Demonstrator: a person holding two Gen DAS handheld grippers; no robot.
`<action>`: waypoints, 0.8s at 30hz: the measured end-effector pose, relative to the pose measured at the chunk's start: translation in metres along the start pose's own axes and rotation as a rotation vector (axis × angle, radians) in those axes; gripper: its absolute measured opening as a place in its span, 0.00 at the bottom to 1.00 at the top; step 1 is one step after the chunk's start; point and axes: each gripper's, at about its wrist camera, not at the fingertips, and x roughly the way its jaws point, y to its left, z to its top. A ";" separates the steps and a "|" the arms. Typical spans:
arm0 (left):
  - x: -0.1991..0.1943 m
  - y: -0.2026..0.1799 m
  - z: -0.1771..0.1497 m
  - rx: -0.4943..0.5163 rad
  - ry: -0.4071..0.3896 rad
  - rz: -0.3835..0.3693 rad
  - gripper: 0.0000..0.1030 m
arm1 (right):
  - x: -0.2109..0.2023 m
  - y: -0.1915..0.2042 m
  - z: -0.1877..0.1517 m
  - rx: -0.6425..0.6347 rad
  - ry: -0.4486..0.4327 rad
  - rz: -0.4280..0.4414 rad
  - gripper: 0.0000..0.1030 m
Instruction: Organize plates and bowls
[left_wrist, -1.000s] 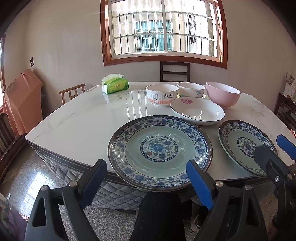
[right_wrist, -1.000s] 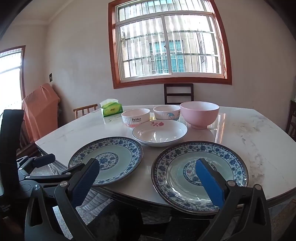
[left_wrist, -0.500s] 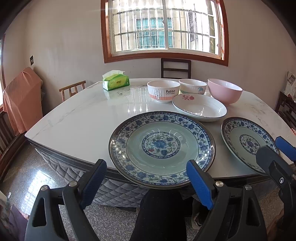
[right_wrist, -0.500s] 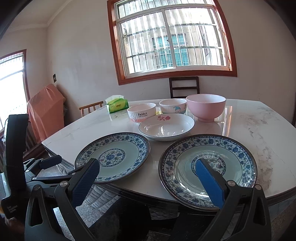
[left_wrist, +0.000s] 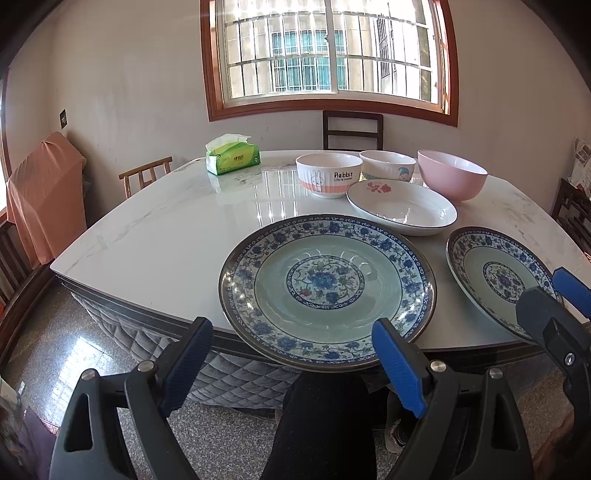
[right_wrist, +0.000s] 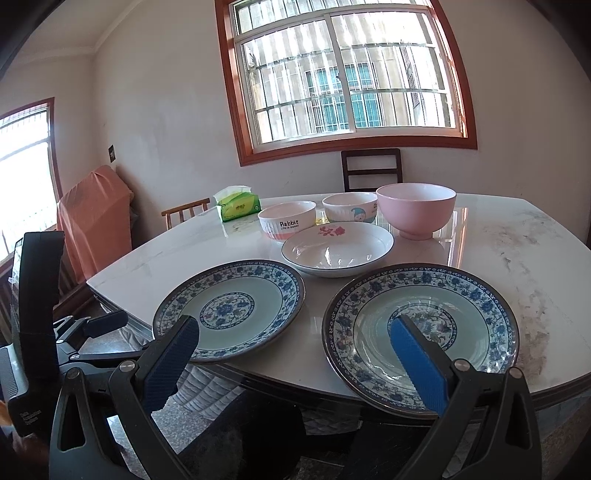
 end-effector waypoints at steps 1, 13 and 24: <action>0.000 0.000 0.000 0.000 0.000 0.001 0.87 | 0.000 0.000 0.000 -0.001 0.002 0.001 1.00; 0.008 0.026 0.004 -0.071 0.071 -0.035 0.87 | 0.007 -0.003 0.011 0.006 0.043 0.047 1.00; 0.024 0.059 0.020 -0.161 0.181 -0.083 0.87 | 0.060 -0.003 0.034 0.067 0.290 0.294 0.67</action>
